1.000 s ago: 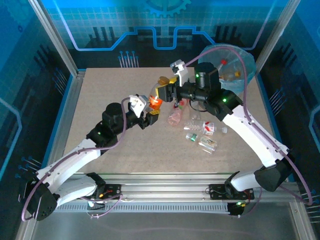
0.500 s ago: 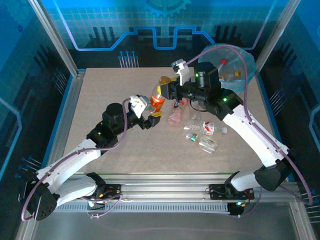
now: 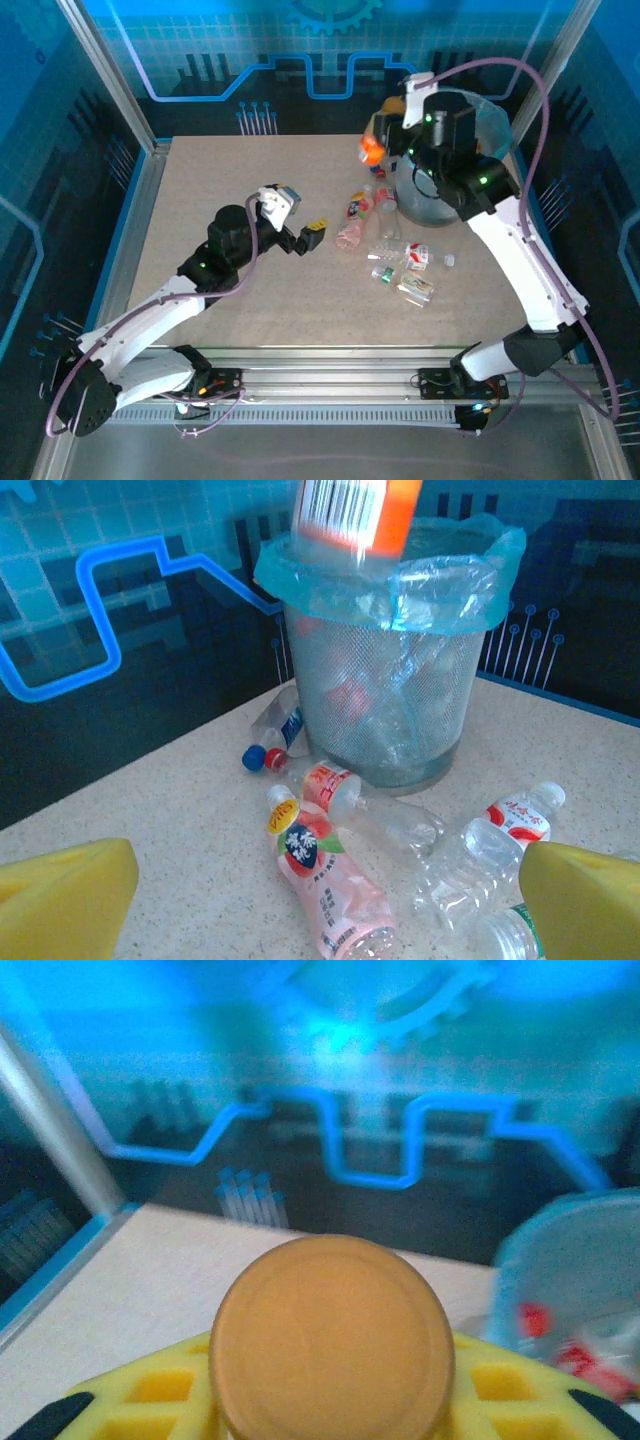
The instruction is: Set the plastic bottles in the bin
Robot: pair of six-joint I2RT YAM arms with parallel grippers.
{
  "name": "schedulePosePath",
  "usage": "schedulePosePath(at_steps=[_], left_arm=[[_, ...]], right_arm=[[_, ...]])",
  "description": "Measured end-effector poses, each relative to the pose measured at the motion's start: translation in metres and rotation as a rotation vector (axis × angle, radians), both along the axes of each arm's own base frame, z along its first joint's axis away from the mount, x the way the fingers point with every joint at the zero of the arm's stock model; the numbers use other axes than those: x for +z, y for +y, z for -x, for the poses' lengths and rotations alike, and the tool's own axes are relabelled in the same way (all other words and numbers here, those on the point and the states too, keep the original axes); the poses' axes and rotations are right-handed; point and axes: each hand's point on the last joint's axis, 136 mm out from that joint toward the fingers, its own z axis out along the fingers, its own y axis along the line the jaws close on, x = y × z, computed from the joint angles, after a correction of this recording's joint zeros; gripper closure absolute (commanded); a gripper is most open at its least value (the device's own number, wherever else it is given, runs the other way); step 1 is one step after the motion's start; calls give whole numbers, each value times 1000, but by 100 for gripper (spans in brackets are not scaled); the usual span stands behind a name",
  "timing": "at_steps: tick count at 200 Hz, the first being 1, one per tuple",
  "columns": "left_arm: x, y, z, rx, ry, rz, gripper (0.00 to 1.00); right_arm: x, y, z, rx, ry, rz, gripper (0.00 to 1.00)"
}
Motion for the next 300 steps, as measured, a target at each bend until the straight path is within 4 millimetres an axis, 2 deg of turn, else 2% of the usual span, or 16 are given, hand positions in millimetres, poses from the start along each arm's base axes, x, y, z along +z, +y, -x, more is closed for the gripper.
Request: schedulePosePath(at_steps=[31,52,66,81,108,129,181,240,268,300], left_arm=[[-12,-3,-5,2,40,-6,1],[-14,-4,-6,2,46,-7,1],[-14,-4,-6,2,46,-7,1],[-14,-4,-6,2,46,-7,1],[-14,-4,-6,2,47,-8,1],[-14,-4,-6,2,46,-7,1],[-15,-4,-6,2,48,-8,1],[-20,-6,-7,1,59,-16,1],[-24,-6,-7,1,71,-24,1],[-25,-6,-7,0,76,-27,1]], right_arm=[[20,-42,-26,-252,-62,101,98],[18,-58,-52,-381,-52,175,97],[7,-63,-71,-438,-25,231,96],[-15,-64,-89,-472,29,303,96],[-57,-62,-107,-494,129,415,95],[-76,-66,-109,-505,185,469,95],[-89,-96,-107,-570,242,502,91],[-144,-119,-101,-590,385,563,85],[-157,-132,-96,-602,421,511,82],[-169,-157,-87,-621,466,419,80]])
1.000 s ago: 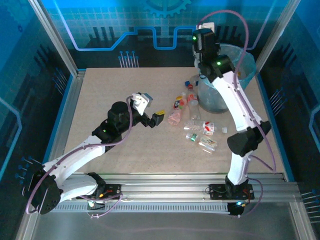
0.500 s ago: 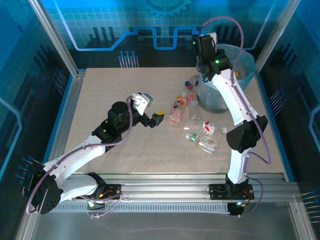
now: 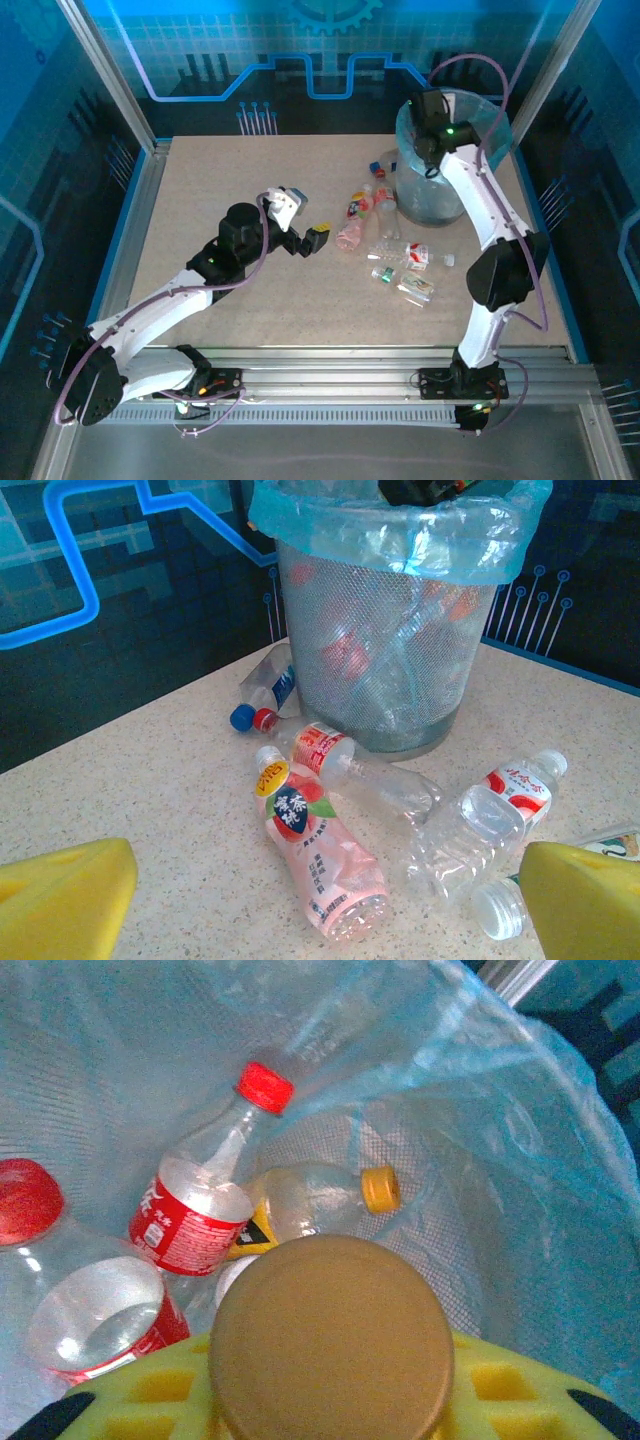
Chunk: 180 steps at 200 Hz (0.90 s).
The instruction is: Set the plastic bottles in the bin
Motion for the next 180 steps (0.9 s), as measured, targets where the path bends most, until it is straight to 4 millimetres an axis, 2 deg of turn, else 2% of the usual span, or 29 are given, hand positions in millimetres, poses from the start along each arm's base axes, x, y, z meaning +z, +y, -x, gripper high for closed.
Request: schedulePosePath(at_steps=[27,85,105,120,150,180], left_arm=[[-1,-2,1,-6,2,-2,1],[-2,-3,2,-10,6,-5,1],[-2,-4,3,-12,7,-5,1],[-2,-5,4,-15,8,-6,1],[-3,-7,6,-22,8,-6,1],[-3,-8,7,-26,9,-6,1]], right_arm=[[2,-7,0,-13,-21,-55,79],[-7,1,-7,14,-36,-145,78],[-16,2,-10,18,-40,-185,78],[-29,-1,-11,7,-26,-204,78],[-40,-14,-13,-29,-31,-213,79],[-42,-20,-14,-42,-37,-210,78]])
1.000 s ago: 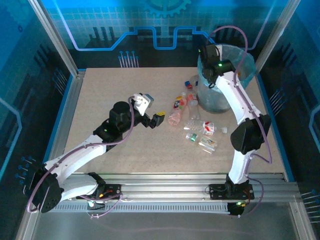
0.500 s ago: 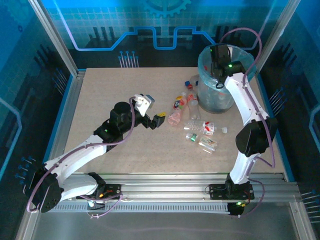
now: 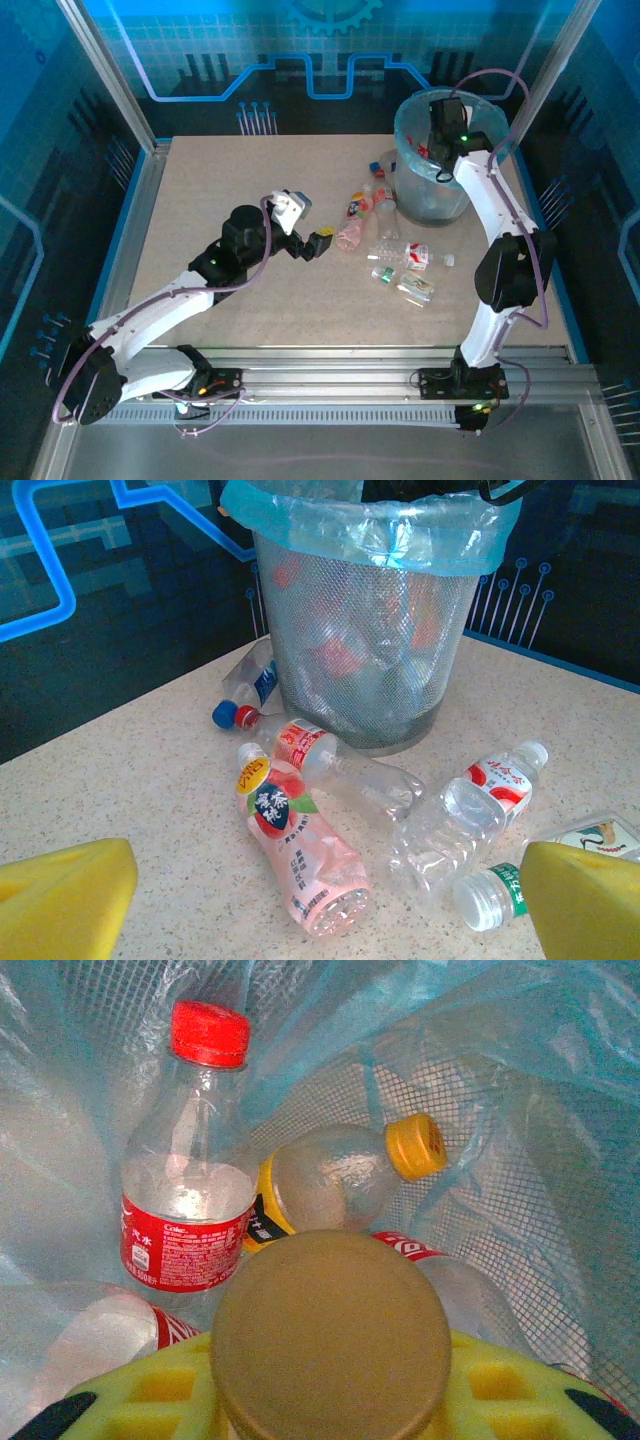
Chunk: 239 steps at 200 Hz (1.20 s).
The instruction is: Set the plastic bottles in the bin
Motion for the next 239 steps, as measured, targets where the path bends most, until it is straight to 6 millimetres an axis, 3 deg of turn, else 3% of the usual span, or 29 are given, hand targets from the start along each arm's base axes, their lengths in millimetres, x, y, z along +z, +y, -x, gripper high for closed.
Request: schedulePosePath(at_steps=[24,49,114,145,155,190,197,205,239], left_arm=[[0,0,0,0,0,0,1],[0,0,0,0,0,0,1],[0,-1,0,-2,0,0,1],[0,-1,0,-2,0,0,1],[0,-1,0,-2,0,0,1],[0,-1,0,-2,0,0,1],[0,-1,1,-2,0,0,1],[0,-1,1,-3,0,-1,1],[-2,-2,1,-4,5,-4,1]], right_arm=[[1,3,-4,12,-13,-14,77],[1,5,-7,21,-22,-21,57],[2,1,-7,-10,-31,-12,29],[8,-5,-4,-57,-45,-7,24],[8,-6,-4,-69,-51,-14,19],[7,-7,-4,-85,-55,-24,17],[7,-7,-4,-86,-56,-28,9],[7,-6,-5,-88,-62,-39,7],[-7,-6,-1,-103,-71,-116,4]])
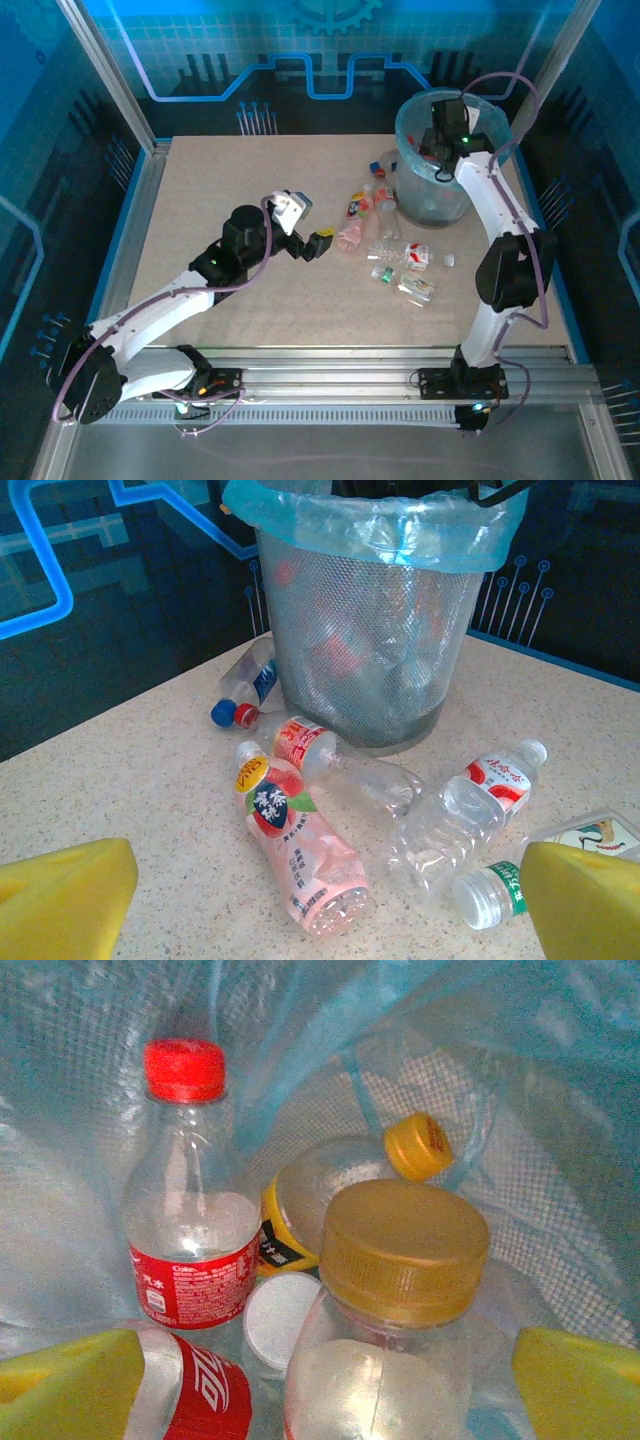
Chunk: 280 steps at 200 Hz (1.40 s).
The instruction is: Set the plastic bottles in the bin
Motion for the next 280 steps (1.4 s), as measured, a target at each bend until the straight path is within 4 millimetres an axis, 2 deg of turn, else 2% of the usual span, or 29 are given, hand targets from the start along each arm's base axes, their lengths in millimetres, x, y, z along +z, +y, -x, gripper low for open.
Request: schedulePosePath(at_steps=[37,116,163,235,280], left_arm=[[-5,-1,-1,-2,11,-8,1],[-5,-6,-13,24,47,-8,2],[-11,-6,-14,36,84,-5,2],[-26,-10,-20,41,123,-28,2],[-39,-11,-24,53,157,-38,2]], right_arm=[[-2,-5,3,-26,-15,-40,4],[16,14,8,-11,-162,-252,3],[21,16,14,-59,-257,-348,2],[27,17,9,-121,-383,-459,3],[44,31,-6,-93,-500,-589,3]])
